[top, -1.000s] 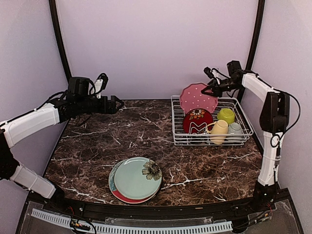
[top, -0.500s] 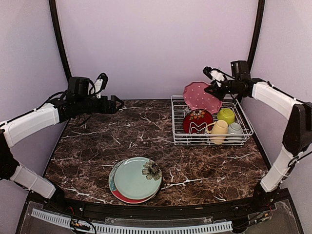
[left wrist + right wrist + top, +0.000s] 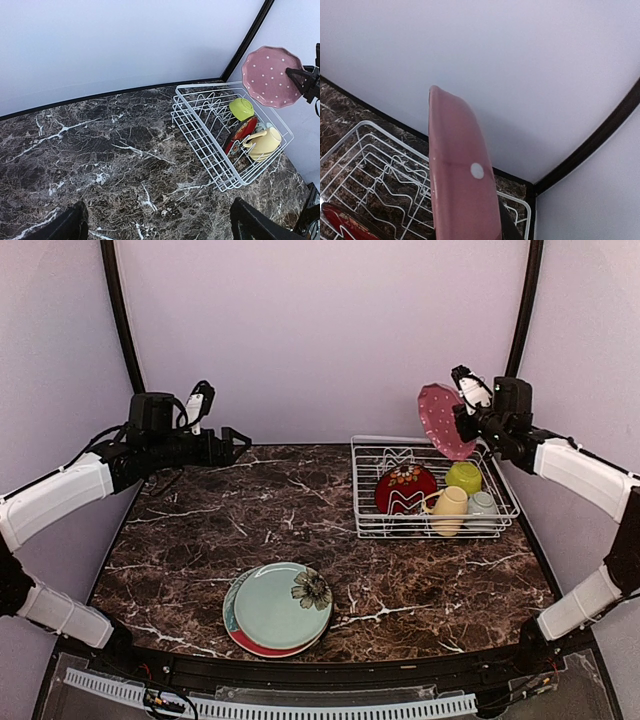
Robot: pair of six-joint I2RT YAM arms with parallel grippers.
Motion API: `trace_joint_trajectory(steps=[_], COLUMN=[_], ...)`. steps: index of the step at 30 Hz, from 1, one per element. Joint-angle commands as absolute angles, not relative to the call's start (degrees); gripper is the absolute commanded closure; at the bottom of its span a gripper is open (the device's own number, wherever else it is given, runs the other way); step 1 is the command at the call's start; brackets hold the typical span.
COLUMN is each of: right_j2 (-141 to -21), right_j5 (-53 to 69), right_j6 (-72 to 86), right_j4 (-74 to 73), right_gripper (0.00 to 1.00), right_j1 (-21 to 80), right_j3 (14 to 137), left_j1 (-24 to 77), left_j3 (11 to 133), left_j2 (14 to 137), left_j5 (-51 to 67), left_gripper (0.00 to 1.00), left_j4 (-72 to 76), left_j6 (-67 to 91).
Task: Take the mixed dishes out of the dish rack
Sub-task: Place the plate with another plate.
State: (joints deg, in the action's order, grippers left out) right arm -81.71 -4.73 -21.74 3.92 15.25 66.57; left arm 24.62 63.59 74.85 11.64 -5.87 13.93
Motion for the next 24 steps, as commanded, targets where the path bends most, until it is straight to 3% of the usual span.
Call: trace_joint_trajectory(steps=[1, 7, 15, 20, 24], right_j2=[-77.0, -73.3, -72.0, -77.1, -81.1], right_j5=[-17.2, -6.5, 21.3, 39.4, 42.7], right_j6=[-6.5, 17.2, 42.4, 52.3, 49.7], right_j4=[6.1, -7.0, -0.6, 7.5, 7.1], right_gripper=[1.0, 1.0, 1.0, 1.0, 1.0], right_j1=[15.5, 15.3, 13.7, 16.0, 22.4], right_j3=[72.2, 72.7, 67.2, 64.9, 65.0], left_j1=[24.3, 24.3, 24.3, 24.3, 24.3], left_j3=[63.6, 63.6, 63.8, 63.8, 63.8], left_j2=[72.6, 72.3, 71.9, 71.8, 71.8], left_j5=[12.3, 13.3, 13.9, 14.4, 14.5], left_gripper=[0.02, 0.02, 0.02, 0.02, 0.02], left_j4=[-5.3, -5.0, -5.0, -4.9, -4.9], left_j6=[14.2, 14.9, 15.4, 15.7, 15.9])
